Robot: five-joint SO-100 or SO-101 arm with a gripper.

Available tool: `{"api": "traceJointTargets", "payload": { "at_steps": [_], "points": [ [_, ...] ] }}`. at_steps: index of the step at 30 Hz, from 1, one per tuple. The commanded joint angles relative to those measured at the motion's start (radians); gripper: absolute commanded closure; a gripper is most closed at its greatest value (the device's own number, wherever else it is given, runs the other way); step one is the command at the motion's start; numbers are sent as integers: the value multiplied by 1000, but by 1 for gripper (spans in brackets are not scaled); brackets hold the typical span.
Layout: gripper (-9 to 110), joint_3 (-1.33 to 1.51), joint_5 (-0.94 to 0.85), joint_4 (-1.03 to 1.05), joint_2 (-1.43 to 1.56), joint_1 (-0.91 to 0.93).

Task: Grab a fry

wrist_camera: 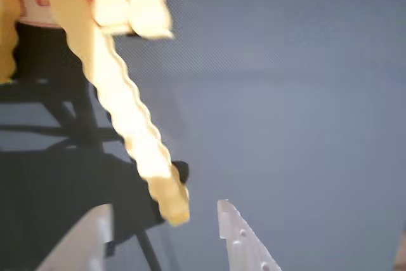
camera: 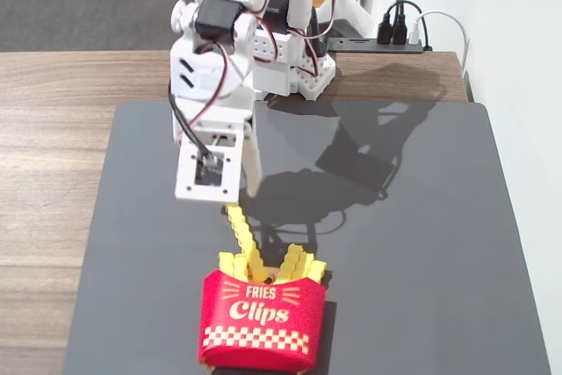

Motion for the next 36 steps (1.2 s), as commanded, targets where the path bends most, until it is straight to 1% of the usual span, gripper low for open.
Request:
{"api": "traceJointTargets", "payload": {
  "at_steps": [1, 5, 11, 17, 20, 36],
  "points": [
    [75, -58, -17, -21, -35, -20],
    [75, -60, -28, -71, -80, -43],
    [77, -60, -40, -84, -117, -64],
    [83, -43, -31, -109, -143, -72],
    [88, -31, -23, -123, -149, -72],
    [98, 48, 54, -190, -124, -97]
  ]
}}
